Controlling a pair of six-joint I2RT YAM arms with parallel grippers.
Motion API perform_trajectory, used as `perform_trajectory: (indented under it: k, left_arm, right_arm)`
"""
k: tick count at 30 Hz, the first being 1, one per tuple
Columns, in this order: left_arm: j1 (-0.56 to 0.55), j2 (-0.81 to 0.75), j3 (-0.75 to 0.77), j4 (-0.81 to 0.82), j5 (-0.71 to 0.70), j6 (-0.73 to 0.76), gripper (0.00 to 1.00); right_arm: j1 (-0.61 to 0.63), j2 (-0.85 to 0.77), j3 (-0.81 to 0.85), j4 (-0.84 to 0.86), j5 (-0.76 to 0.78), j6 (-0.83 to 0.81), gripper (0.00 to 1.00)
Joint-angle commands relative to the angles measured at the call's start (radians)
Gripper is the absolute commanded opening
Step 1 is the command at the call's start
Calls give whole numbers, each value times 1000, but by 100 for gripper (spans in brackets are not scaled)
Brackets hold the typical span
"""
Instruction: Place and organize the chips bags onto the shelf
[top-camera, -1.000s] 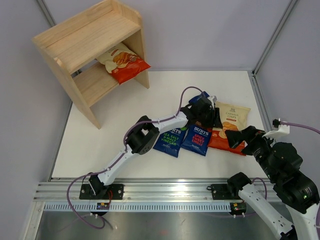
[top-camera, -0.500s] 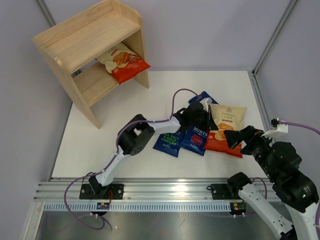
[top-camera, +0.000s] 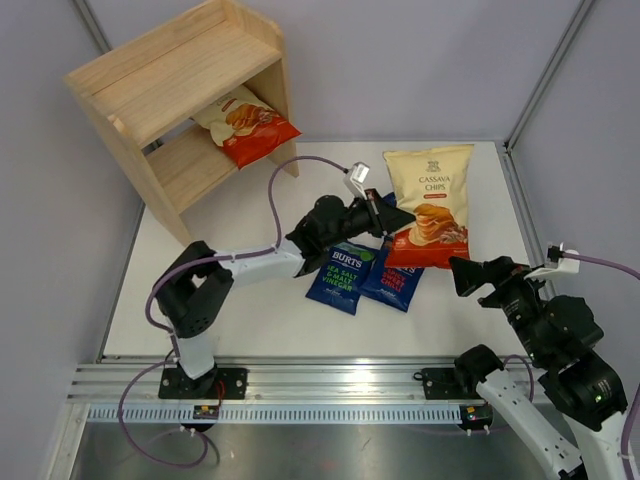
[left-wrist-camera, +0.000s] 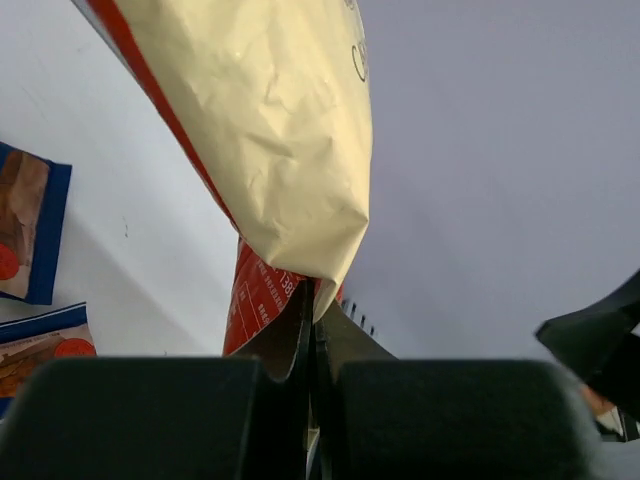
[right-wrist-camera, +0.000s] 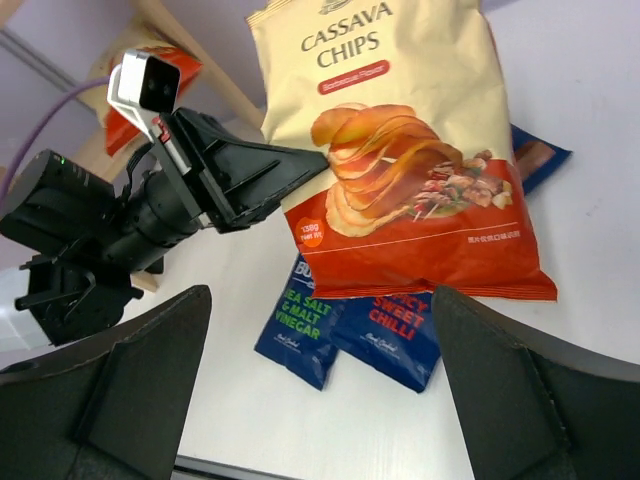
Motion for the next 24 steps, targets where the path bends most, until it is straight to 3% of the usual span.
perform_trajectory:
  k: [1, 5, 11, 14, 17, 20, 24]
  left_arm:
    - [20, -176, -138, 221, -145, -37, 0]
    - [24, -351, -279, 259, -270, -31, 0]
    - [23, -655, -425, 204, -454, -37, 0]
    - [23, -791, -498, 202, -543, -53, 0]
    - [23, -914, -569, 219, -613, -97, 0]
    - [23, -1002, -636, 270, -634, -143, 0]
    - [23, -1080, -699, 325, -659, -201, 0]
  right_arm:
    - [1, -76, -103, 193, -88, -44, 99]
    - [1, -105, -200, 335, -237, 17, 99]
    - [2, 2, -289, 576, -537, 82, 99]
    - [1, 63, -347, 760, -629, 129, 99]
    - [1, 166, -405, 1090, -767, 229, 99]
    - [2, 289, -444, 1347, -814, 315, 99]
    - [25, 410, -448, 1550, -818, 341, 98]
